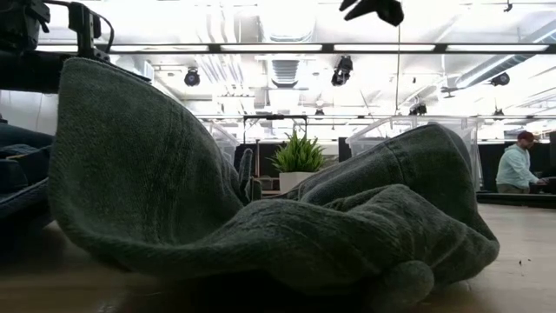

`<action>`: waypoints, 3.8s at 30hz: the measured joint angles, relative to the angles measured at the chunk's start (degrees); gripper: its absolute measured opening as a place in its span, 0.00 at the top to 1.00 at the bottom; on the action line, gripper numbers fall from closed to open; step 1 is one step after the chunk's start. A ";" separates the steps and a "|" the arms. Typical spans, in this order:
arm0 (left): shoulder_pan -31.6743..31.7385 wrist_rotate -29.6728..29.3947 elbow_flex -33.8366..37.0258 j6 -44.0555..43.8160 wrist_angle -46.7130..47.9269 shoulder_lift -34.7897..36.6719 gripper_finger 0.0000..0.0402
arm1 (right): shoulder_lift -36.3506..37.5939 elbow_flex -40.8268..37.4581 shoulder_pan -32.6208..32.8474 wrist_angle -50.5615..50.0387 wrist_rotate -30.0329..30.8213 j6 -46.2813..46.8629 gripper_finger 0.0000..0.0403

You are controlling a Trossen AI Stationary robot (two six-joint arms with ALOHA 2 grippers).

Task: Pick & Place hat
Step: Put the gray cap into the right transparent bin

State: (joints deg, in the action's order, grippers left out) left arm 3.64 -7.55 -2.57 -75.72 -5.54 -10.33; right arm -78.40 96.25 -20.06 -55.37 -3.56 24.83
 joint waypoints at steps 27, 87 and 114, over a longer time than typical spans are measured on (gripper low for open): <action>0.00 -1.47 0.01 -2.73 1.50 -0.02 1.00 | -24.71 3.74 18.78 1.91 -11.14 8.21 0.47; 0.02 -2.60 0.00 -3.96 1.77 0.00 1.00 | -50.87 3.74 25.23 2.51 -28.08 17.93 0.43; 0.02 -3.02 0.02 -3.78 1.95 -0.02 1.00 | -43.90 3.72 25.30 2.86 -24.89 16.82 0.97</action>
State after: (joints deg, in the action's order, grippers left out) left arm 3.66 -10.57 -2.55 -79.50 -3.59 -10.34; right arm -122.30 99.96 5.23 -52.51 -28.46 41.66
